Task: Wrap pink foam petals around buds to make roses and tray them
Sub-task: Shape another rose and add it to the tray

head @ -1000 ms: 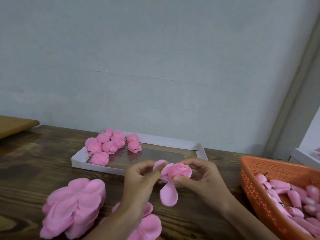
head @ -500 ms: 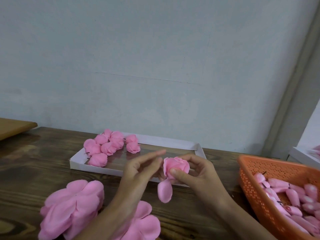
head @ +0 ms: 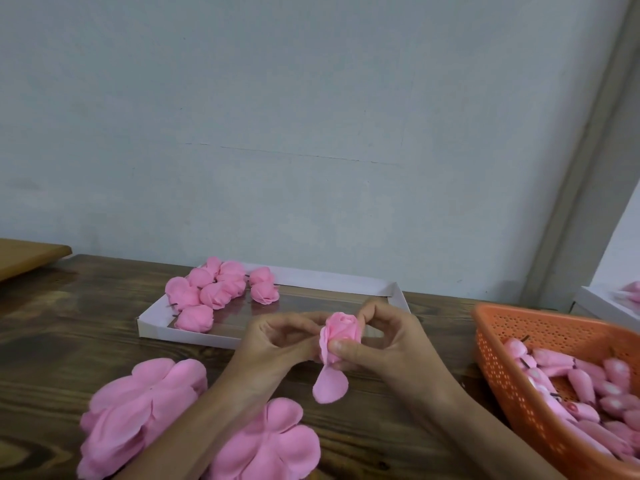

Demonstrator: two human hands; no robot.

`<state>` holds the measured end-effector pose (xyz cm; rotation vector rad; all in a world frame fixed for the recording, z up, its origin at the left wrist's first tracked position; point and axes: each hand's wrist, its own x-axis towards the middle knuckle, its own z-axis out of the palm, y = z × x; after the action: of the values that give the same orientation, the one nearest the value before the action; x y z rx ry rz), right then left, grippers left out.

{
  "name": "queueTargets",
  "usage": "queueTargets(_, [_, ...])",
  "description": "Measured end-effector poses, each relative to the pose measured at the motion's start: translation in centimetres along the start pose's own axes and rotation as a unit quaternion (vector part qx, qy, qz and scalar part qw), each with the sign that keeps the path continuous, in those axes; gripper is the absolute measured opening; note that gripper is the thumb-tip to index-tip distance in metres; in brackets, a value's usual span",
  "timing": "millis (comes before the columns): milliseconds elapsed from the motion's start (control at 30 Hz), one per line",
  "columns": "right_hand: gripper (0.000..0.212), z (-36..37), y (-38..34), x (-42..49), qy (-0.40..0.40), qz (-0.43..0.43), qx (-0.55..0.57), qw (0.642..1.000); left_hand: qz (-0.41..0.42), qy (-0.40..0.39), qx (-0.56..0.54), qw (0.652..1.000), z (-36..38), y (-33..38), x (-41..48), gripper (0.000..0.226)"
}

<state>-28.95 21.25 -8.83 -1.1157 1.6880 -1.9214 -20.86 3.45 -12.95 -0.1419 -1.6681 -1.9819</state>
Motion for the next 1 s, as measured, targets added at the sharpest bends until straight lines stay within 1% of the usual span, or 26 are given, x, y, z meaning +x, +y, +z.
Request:
queueTargets(100, [0.026,0.4,-0.5,-0.2,0.009,-0.009,-0.032,0.999,-0.012,0.010,-0.005,1.000,0.1,0.4,-0.1,0.045])
queueTargets(233, [0.033,1.0,-1.1,-0.5,0.028,-0.019,-0.076,0.997,-0.017,0.016,-0.029,0.999,0.2,0.5,-0.2,0.045])
queueTargets(433, [0.007,1.3,-1.6,-0.6,0.056,-0.029,-0.125,0.990,-0.016,0.014,-0.045,0.999,-0.1,0.3,-0.4,0.042])
queueTargets(533, [0.008,1.4,-1.7,-0.7,0.058,-0.042,-0.143,0.987,-0.010,0.008,-0.055,0.998,0.1,0.3,-0.4,0.040])
queueTargets(600, [0.009,1.4,-1.6,-0.7,0.060,-0.054,-0.157,0.984,-0.009,0.006,-0.080,0.997,0.1,0.5,-0.4,0.039])
queueTargets(667, [0.003,1.3,-1.6,-0.6,0.073,-0.058,-0.154,0.984,-0.007,0.015,-0.116,0.993,0.2,0.5,-0.2,0.041])
queueTargets(700, [0.005,1.1,-1.5,-0.5,0.082,-0.040,-0.150,0.984,-0.005,0.026,-0.134,0.991,0.1,0.5,-0.1,0.042])
queueTargets(733, [0.016,0.8,-1.6,-0.5,0.078,0.001,-0.147,0.986,-0.004,0.038,-0.151,0.988,0.0,0.5,0.0,0.043])
queueTargets(800, [0.041,0.3,-1.8,-0.5,0.010,0.123,-0.114,0.986,-0.003,0.054,-0.175,0.983,-0.3,0.5,0.2,0.045])
queueTargets(833, [0.045,0.2,-1.9,-0.4,-0.027,0.169,-0.091,0.981,-0.001,0.056,-0.176,0.983,-0.5,0.5,0.2,0.045])
queueTargets(867, [0.043,0.1,-1.9,-0.4,-0.044,0.189,-0.071,0.978,0.002,0.058,-0.169,0.984,-0.6,0.6,0.3,0.044])
queueTargets(900, [0.037,0.1,-1.9,-0.3,-0.037,0.188,-0.062,0.979,0.006,0.060,-0.160,0.985,-0.7,0.7,0.2,0.044])
queueTargets(1000, [0.025,0.5,-1.7,-0.3,0.027,0.142,-0.054,0.988,0.021,0.074,-0.123,0.989,-0.6,1.0,0.1,0.046])
